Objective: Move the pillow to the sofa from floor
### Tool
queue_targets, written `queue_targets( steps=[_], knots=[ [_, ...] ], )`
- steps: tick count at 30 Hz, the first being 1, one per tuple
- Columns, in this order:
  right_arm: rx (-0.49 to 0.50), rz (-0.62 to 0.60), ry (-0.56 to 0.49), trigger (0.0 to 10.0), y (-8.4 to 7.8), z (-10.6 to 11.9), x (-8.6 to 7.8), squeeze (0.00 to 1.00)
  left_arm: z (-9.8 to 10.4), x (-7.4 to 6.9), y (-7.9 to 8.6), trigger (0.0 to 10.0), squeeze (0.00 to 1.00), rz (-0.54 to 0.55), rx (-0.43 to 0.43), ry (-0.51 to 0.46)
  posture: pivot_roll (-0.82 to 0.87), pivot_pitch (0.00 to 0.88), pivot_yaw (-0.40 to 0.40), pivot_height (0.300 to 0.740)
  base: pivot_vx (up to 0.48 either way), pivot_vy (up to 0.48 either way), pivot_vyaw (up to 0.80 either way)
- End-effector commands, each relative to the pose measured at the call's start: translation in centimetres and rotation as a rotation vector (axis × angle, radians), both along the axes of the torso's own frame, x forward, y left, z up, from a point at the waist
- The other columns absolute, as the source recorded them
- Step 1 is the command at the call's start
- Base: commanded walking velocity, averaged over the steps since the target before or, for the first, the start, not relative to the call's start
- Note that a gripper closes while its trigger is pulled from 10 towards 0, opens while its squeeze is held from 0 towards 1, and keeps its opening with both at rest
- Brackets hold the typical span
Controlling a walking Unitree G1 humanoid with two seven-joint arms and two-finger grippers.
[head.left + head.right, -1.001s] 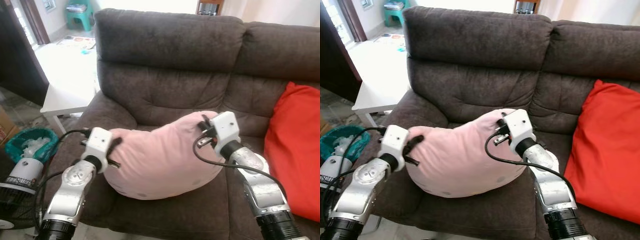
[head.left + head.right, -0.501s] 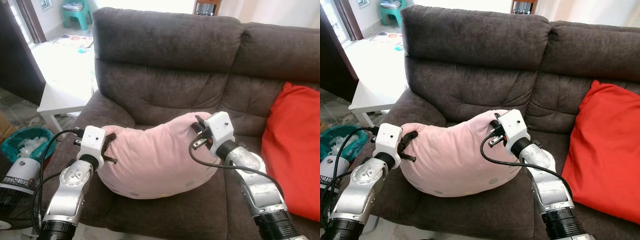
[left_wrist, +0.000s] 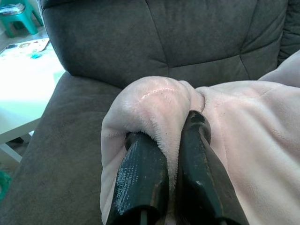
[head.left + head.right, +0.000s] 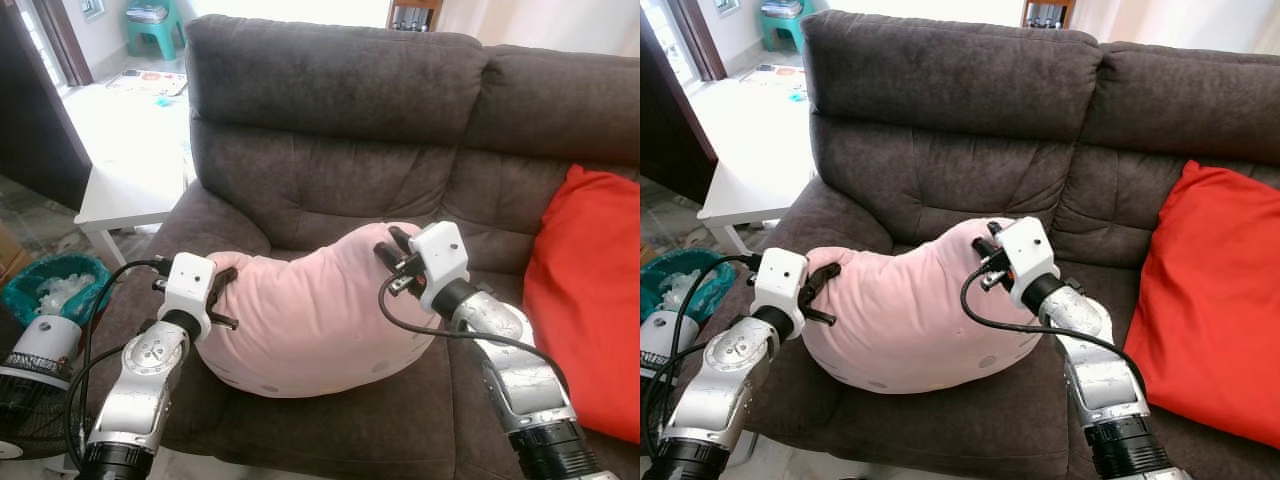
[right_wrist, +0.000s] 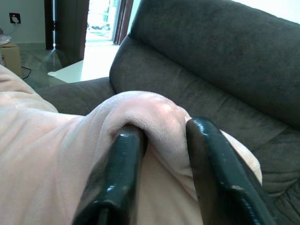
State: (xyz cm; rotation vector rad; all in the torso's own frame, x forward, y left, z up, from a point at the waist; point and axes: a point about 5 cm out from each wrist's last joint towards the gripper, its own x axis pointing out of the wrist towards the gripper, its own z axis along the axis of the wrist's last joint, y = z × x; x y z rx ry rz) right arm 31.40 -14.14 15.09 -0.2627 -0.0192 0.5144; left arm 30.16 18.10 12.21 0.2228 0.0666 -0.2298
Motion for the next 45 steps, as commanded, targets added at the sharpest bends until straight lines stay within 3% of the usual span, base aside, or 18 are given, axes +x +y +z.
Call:
queue_targets(
  steps=[1,18,19,21,22,24,25,28,31,33,36,39,41,42,45],
  knots=[
    [0.014,0.028,-0.072,10.0,0.6,1.5,0.1,1.00,0.8,0.1,-0.8,10.0,0.00,-0.049,0.015,-0.056,0.10,0.037,-0.062,0.740,0.000,0.000,0.00],
    [0.048,-0.226,-0.140,10.0,-2.5,2.3,1.4,1.00,-0.5,-0.2,-0.4,10.0,0.00,-0.017,0.064,-0.029,0.10,0.039,-0.062,0.740,0.000,0.000,0.00],
    [0.036,-0.262,-0.136,10.0,-2.9,1.9,1.5,0.00,-0.7,-0.1,0.3,10.0,0.00,0.040,0.078,-0.030,0.10,0.040,-0.063,0.740,0.000,0.000,0.00],
    [0.033,-0.327,-0.111,10.0,-3.9,1.1,1.5,0.00,-1.1,0.0,2.3,10.0,0.00,0.195,0.102,-0.035,0.10,0.040,-0.064,0.740,0.000,0.000,0.00],
    [0.033,-0.327,-0.111,10.0,-3.9,1.1,1.5,0.00,-1.1,0.0,2.3,10.0,0.00,0.195,0.102,-0.035,0.10,0.040,-0.064,0.740,0.000,0.000,0.00],
    [0.034,-0.396,-0.071,10.0,-5.1,-0.2,1.3,0.00,-1.3,-0.2,4.4,10.0,0.00,0.337,0.094,-0.038,0.10,0.041,-0.065,0.740,0.000,0.000,0.00],
    [0.034,-0.396,-0.071,10.0,-5.1,-0.2,1.3,0.00,-1.3,-0.2,4.4,10.0,0.00,0.337,0.094,-0.038,0.10,0.041,-0.065,0.740,0.000,0.000,0.00],
    [0.016,-0.498,-0.001,10.0,-6.8,-2.7,0.5,0.00,-2.3,-0.9,6.9,10.0,0.00,0.535,0.099,0.010,0.10,0.041,-0.066,0.740,0.000,0.000,0.00],
    [-0.023,-0.615,0.084,10.0,-8.6,-5.9,-0.8,0.00,-3.6,-1.7,7.3,10.0,0.00,0.609,0.142,0.057,0.10,0.042,-0.065,0.740,0.000,0.000,0.00],
    [-0.030,-0.632,0.101,10.0,-8.8,-6.5,-1.0,0.00,-3.9,-1.8,7.2,10.0,0.00,0.622,0.145,0.063,0.10,0.042,-0.065,0.740,0.000,0.000,0.00],
    [-0.057,-0.658,0.196,10.0,-9.2,-9.4,-2.4,0.00,-4.8,-2.2,6.8,10.0,0.00,0.691,0.163,0.108,0.10,0.041,-0.064,0.740,0.000,0.000,0.00],
    [-0.094,-0.650,0.248,10.0,-9.1,-11.2,-3.4,0.00,-5.2,-2.1,5.9,10.0,0.00,0.672,0.146,0.125,0.10,0.041,-0.064,0.740,0.000,0.000,0.00],
    [-0.094,-0.658,0.310,10.0,-8.9,-12.9,-4.3,0.00,-5.2,-1.4,3.9,10.0,0.00,0.544,0.038,0.118,0.10,0.039,-0.064,0.740,0.000,0.000,0.00],
    [-0.099,-0.655,0.345,10.0,-8.6,-13.9,-4.9,0.00,-5.0,-0.9,2.3,10.0,0.00,0.424,-0.009,0.110,0.10,0.038,-0.064,0.740,0.000,0.000,0.00],
    [-0.112,-0.646,0.420,10.0,-8.0,-16.0,-6.2,0.00,-4.5,-0.6,-0.1,10.0,0.00,0.218,-0.020,0.097,0.10,0.037,-0.061,0.740,0.000,0.000,0.00]
  ],
)
